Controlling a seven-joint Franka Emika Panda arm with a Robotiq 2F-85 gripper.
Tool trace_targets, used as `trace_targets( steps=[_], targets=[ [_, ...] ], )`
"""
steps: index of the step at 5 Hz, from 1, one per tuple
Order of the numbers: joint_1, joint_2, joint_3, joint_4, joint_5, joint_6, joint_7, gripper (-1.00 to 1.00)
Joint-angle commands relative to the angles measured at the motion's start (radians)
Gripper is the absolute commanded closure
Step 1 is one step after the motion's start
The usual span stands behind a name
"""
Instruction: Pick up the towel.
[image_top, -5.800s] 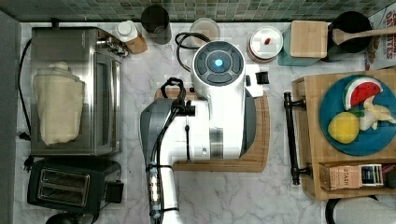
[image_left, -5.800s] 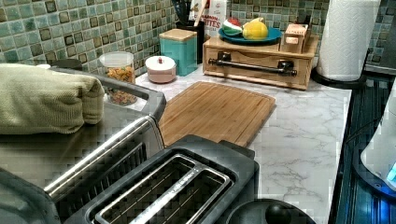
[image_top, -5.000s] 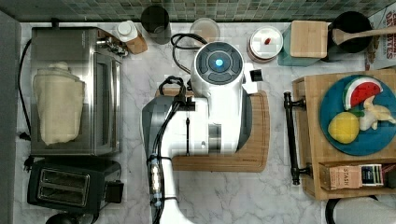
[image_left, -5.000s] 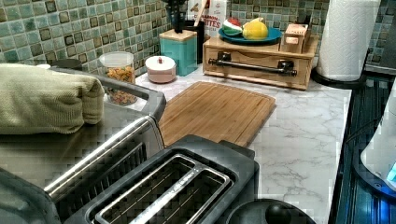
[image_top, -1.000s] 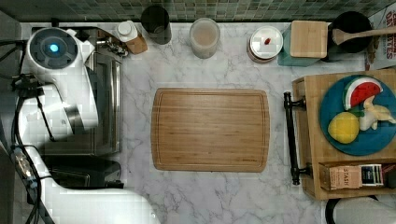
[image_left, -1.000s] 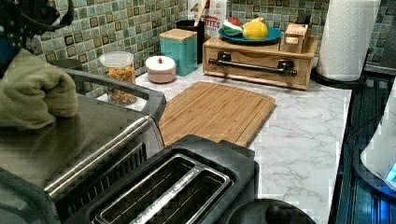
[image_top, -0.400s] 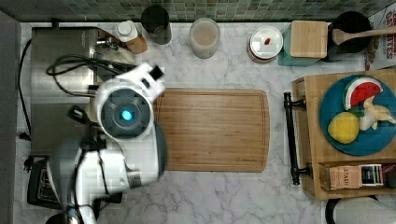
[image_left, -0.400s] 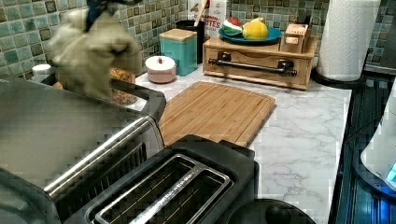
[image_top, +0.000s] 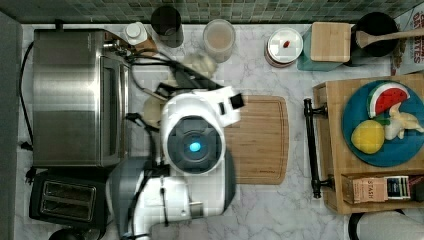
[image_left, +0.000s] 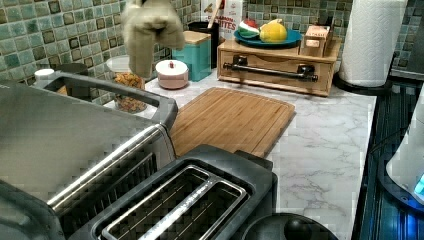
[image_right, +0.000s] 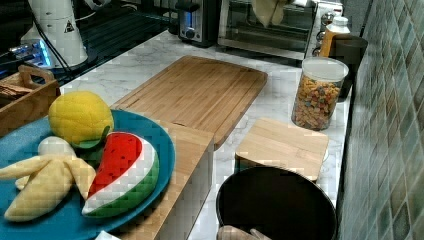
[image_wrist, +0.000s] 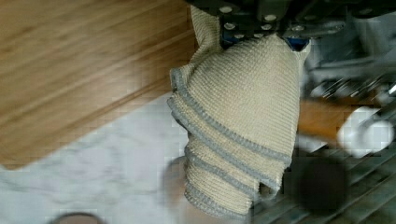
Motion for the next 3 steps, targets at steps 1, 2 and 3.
trace_targets(
  steps=[1,2,3],
  targets=[
    [-0.116,0.007,-0.034,0.117,-0.096,-0.155,0.214,1.00],
    [-0.137,-0.039,-0.009,0.065,-0.172,-0.087,0.306,1.00],
    [-0.126,-0.039,-0.019,0.065,-0.174,-0.088,0.308,1.00]
  ],
)
